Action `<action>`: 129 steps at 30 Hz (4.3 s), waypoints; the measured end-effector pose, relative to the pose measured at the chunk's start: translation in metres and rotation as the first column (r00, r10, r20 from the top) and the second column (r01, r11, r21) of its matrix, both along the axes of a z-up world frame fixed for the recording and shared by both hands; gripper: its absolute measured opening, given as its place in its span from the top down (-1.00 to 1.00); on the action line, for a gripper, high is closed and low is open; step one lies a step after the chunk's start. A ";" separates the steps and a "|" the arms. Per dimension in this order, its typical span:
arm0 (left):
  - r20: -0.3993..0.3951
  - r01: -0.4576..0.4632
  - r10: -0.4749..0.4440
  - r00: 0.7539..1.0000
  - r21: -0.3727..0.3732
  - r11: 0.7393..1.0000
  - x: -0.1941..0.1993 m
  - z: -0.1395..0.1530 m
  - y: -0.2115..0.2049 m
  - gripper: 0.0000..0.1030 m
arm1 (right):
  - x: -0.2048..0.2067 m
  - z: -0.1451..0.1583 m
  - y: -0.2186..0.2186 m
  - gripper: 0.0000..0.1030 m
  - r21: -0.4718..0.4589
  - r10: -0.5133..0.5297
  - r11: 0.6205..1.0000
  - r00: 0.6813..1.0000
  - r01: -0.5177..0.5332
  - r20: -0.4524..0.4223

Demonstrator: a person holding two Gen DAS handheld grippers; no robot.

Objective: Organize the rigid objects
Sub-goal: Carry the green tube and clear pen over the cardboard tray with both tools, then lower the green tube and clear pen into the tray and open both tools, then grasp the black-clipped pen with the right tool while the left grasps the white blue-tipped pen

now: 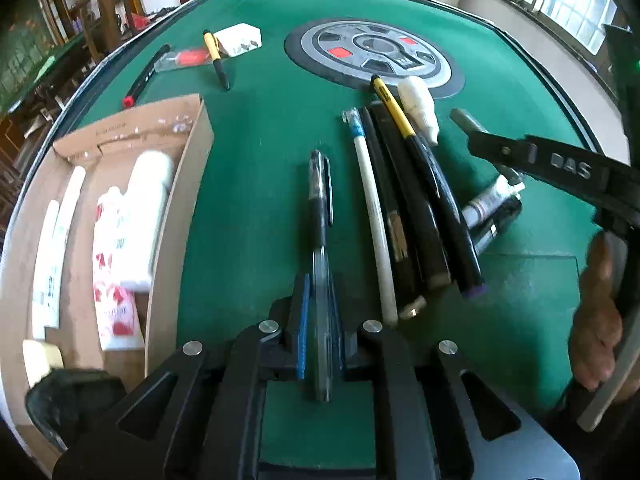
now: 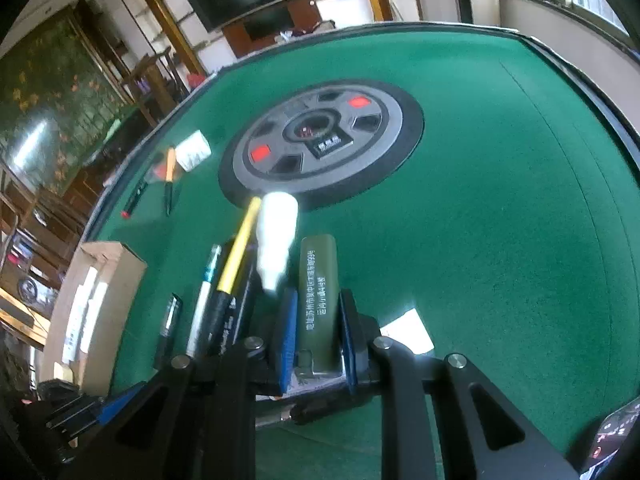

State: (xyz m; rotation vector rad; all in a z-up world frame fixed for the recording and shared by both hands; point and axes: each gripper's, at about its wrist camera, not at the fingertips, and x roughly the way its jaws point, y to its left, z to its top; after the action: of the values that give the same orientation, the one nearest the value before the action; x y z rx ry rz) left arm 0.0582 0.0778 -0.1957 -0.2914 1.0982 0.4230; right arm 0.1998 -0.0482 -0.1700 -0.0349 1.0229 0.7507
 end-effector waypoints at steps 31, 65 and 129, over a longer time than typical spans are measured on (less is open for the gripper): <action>0.318 -0.137 0.226 0.921 -0.278 0.951 -0.189 0.100 0.073 0.85 | -0.092 0.046 0.021 0.63 0.355 0.159 0.922 0.987 -0.154 0.015; 0.133 -0.241 0.293 0.947 -0.314 0.918 -0.139 0.026 0.214 0.85 | -0.161 0.004 0.207 0.63 0.089 0.478 0.878 0.869 -0.470 -0.126; 0.276 -0.040 0.092 0.957 -0.187 0.982 -0.123 0.080 0.009 0.22 | -0.116 0.042 -0.013 0.36 0.239 0.216 0.948 0.976 -0.210 -0.001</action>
State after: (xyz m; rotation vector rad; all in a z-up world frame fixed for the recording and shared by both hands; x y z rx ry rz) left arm -0.0650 0.0865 -0.1157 -0.5334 0.8461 0.3298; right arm 0.0840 -0.0615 -0.1282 0.0733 0.9575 1.0708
